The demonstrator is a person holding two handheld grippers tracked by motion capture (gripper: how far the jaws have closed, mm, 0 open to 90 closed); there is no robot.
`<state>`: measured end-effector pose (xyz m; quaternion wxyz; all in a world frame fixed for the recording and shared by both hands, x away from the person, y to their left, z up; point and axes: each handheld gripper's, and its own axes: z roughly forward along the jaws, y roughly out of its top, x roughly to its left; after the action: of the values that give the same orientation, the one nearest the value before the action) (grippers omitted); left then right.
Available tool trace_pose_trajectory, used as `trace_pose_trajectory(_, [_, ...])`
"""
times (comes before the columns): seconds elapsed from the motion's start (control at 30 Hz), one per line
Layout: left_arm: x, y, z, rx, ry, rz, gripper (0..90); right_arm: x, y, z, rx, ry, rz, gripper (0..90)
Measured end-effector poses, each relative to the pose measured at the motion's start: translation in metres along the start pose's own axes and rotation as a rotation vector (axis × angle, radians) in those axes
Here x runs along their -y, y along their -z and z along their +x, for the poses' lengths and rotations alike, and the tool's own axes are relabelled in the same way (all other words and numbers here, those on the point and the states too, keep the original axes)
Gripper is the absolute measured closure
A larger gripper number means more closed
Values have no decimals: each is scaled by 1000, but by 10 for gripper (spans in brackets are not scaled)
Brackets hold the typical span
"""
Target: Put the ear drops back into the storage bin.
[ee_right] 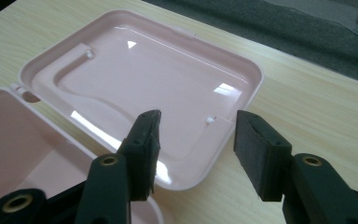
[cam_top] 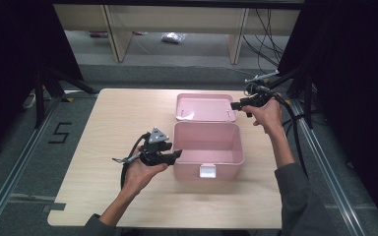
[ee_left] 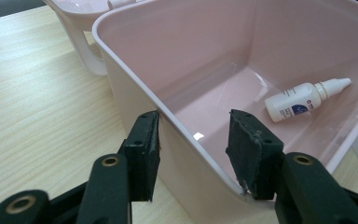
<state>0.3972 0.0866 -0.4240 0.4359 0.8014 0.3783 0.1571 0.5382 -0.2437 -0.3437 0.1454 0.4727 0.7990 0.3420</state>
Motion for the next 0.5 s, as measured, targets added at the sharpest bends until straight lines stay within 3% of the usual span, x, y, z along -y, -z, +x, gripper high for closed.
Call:
trace_pose_trajectory(0.07, [0, 0, 0, 1, -1, 5, 534, -1, -3, -1, 5, -17, 4, 531])
trace_pose_trajectory(0.1, [0, 0, 0, 2, 0, 5, 534, -2, -5, -4, 11, 4, -6, 533])
trace_pose_trajectory(0.17, [0, 0, 0, -1, 4, -1, 535, -1, -10, -6, 6, -36, -15, 542])
trace_pose_trajectory(0.23, [0, 0, 0, -1, 2, 1, 536, 0, -13, -13, 11, -24, 1, 548])
trace_pose_trajectory(0.27, [1, 1, 0, 0, 1, -1, 536, 1, -15, -13, 4, -65, 4, 552])
trace_pose_trajectory(0.47, [1, 0, 0, 8, 9, -3, 536, 1, -27, -22, 23, -56, -1, 554])
trace_pose_trajectory(0.5, [1, 1, 0, 9, 11, -1, 536, 1, -28, -21, 16, -85, 7, 554])
